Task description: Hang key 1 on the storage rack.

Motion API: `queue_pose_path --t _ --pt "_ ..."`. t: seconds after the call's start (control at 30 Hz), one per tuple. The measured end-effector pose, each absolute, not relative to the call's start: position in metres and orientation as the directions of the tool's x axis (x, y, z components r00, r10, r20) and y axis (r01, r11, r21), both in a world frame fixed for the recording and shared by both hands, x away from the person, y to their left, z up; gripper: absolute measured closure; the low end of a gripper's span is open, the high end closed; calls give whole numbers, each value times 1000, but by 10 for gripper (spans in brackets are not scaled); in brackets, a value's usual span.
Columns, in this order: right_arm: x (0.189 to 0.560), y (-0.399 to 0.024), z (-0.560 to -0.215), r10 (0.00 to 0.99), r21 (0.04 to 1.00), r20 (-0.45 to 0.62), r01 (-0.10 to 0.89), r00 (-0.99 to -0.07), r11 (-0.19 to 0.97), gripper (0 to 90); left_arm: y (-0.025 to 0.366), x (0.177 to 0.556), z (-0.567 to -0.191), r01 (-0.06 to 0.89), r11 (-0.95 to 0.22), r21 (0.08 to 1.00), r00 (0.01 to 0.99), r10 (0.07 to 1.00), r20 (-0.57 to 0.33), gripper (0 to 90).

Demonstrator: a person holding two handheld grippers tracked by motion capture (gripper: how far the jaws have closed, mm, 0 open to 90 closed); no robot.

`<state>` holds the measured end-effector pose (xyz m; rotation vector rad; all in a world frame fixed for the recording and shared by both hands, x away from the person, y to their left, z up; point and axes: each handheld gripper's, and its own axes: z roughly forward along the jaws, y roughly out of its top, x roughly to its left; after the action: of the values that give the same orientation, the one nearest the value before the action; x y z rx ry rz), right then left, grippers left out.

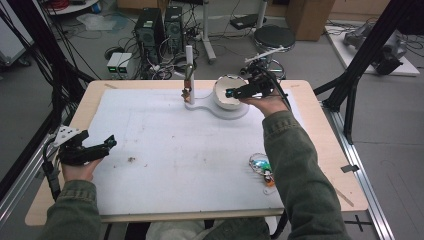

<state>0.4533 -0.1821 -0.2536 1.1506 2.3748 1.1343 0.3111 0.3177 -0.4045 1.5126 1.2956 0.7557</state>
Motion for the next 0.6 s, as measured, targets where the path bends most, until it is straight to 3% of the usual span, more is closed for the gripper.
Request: queue_pose_path --t 0.6 --pt "428 -224 -270 776 753 112 563 -621 342 9 318 312 -405 363 34 931 241 962 -129 17"
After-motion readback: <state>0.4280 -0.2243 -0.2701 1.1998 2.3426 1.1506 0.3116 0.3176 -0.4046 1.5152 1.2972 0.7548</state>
